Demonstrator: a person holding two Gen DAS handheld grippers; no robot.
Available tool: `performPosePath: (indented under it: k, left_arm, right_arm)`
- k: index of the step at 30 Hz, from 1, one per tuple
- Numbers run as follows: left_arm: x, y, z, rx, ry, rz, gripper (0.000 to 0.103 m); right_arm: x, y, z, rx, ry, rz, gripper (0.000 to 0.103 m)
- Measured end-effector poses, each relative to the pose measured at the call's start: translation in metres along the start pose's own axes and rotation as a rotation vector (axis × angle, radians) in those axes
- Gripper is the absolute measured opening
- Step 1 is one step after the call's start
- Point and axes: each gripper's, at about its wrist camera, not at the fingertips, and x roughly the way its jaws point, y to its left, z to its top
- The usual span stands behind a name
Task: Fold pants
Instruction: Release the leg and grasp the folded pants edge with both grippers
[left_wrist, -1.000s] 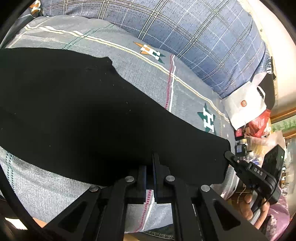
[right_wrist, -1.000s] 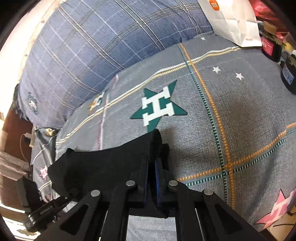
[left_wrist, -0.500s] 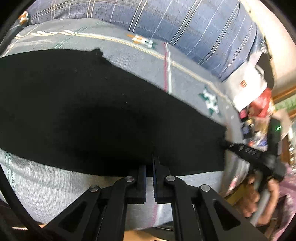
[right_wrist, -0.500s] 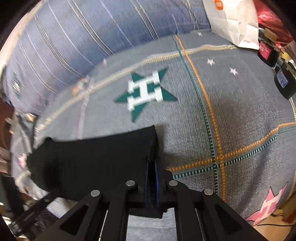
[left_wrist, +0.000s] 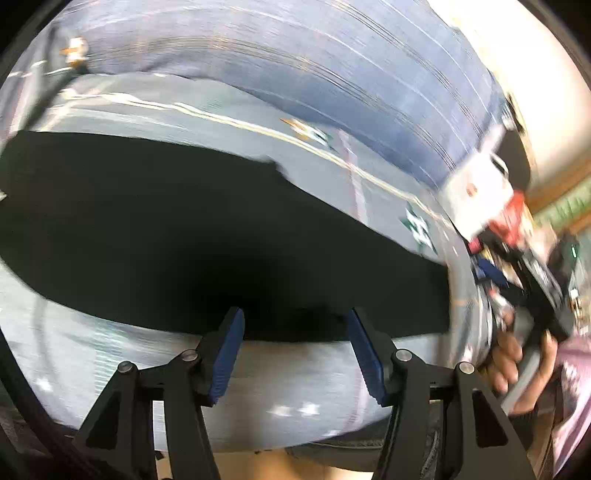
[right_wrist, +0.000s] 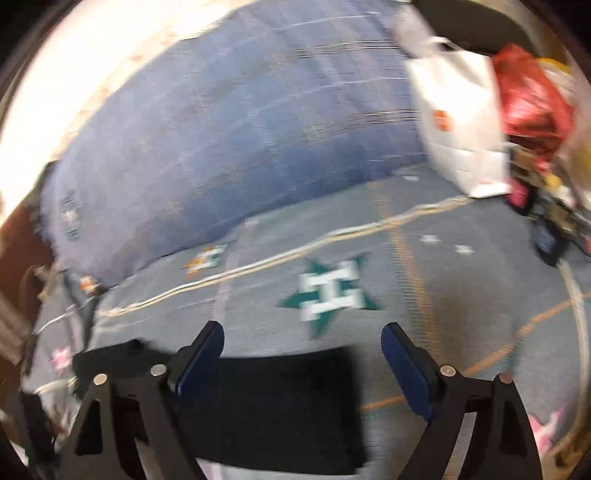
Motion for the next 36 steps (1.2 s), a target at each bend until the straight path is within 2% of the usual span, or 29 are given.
performPosePath:
  k: [5, 8, 11, 14, 17, 20, 22, 26, 28, 29, 30, 31, 33, 36]
  left_arm:
    - [-0.027, 0.086, 0.031, -0.165, -0.032, 0.056, 0.06]
    - [-0.029, 0.119, 0.056, -0.204, -0.008, 0.086, 0.061]
    - [-0.022, 0.135, 0.069, -0.224, -0.003, 0.113, 0.061]
    - [-0.017, 0.146, 0.07, -0.217, -0.022, 0.08, 0.061]
    - [-0.006, 0.159, 0.069, -0.294, 0.011, 0.023, 0.061]
    - [-0.011, 0.173, 0.071, -0.347, 0.014, -0.044, 0.061]
    - [-0.014, 0.177, 0.073, -0.37, -0.013, -0.061, 0.061]
    - [-0.008, 0.184, 0.083, -0.417, -0.024, -0.091, 0.06]
    - [-0.009, 0.187, 0.084, -0.424, -0.026, -0.105, 0.06]
    - [-0.009, 0.188, 0.084, -0.434, -0.034, -0.117, 0.06]
    - [-0.011, 0.188, 0.083, -0.441, -0.035, -0.13, 0.06]
    - [-0.015, 0.191, 0.082, -0.451, -0.04, -0.154, 0.06]
    - [-0.018, 0.193, 0.082, -0.467, -0.059, -0.179, 0.06]
    - [-0.031, 0.199, 0.078, -0.485, -0.093, -0.178, 0.061]
  right_arm:
    - [0.005, 0.076, -0.017, -0.119, -0.002, 0.141, 0.089]
    - [0.011, 0.127, -0.033, -0.211, 0.014, 0.214, 0.088]
    - [0.024, 0.175, -0.051, -0.317, 0.064, 0.286, 0.086]
    - [0.046, 0.221, -0.074, -0.426, 0.131, 0.355, 0.071]
    - [0.075, 0.263, -0.101, -0.521, 0.212, 0.409, 0.059]
    - [0.098, 0.3, -0.121, -0.608, 0.243, 0.438, 0.059]
    - [0.115, 0.32, -0.131, -0.666, 0.247, 0.408, 0.059]
    - [0.146, 0.336, -0.153, -0.771, 0.277, 0.333, 0.059]
    - [0.162, 0.336, -0.163, -0.813, 0.302, 0.264, 0.059]
    - [0.16, 0.337, -0.163, -0.823, 0.278, 0.26, 0.054]
    - [0.159, 0.338, -0.163, -0.831, 0.266, 0.237, 0.043]
    - [0.16, 0.338, -0.161, -0.819, 0.262, 0.221, 0.035]
    - [0.161, 0.327, -0.146, -0.703, 0.293, 0.277, 0.013]
    - [0.166, 0.305, -0.124, -0.501, 0.356, 0.386, 0.011]
